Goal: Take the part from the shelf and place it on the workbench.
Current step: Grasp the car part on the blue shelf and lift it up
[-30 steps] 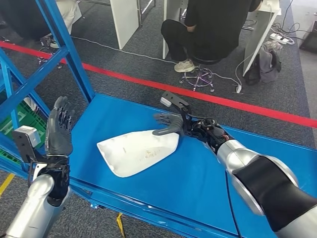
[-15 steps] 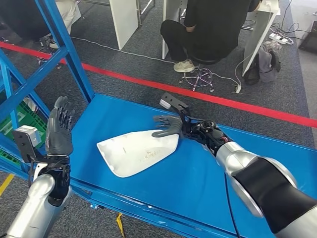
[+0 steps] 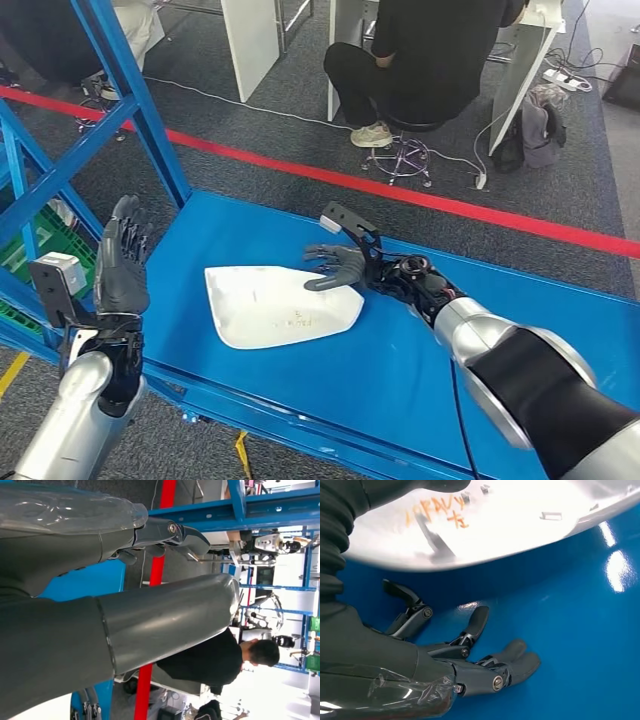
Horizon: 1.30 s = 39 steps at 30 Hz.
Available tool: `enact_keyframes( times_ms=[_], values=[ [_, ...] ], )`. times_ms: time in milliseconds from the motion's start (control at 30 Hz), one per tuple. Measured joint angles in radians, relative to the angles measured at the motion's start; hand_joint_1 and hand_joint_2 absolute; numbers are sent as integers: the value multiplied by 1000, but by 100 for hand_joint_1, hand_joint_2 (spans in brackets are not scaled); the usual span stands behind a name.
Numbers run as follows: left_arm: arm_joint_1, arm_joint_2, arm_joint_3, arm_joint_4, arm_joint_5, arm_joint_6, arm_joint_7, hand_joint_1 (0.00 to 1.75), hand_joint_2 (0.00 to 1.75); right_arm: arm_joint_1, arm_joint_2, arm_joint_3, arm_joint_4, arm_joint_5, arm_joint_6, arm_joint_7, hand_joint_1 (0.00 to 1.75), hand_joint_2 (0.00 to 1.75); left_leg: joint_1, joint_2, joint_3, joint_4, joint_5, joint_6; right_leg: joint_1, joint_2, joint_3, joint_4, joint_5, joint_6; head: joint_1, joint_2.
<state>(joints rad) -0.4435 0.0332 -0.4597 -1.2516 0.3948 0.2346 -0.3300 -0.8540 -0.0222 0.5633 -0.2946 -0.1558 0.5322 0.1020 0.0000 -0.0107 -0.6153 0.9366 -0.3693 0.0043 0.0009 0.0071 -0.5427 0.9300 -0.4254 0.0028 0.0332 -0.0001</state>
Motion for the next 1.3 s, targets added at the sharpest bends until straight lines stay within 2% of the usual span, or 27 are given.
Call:
enact_keyframes(
  times_ms=[1000,1300],
  values=[
    [1,1,-1,-12,1,24,15,0,0,26,17,27,-1,27,-5,6,0,175,0,0,11,-1,-4,-3,0,1,11,0,-4,-1,-1,0],
    [-1,2,-4,-12,4,15,15,0,0,23,19,42,-1,50,-43,14,0,175,0,1,17,-1,-6,-2,0,1,17,0,-6,-2,-1,0]
  ],
)
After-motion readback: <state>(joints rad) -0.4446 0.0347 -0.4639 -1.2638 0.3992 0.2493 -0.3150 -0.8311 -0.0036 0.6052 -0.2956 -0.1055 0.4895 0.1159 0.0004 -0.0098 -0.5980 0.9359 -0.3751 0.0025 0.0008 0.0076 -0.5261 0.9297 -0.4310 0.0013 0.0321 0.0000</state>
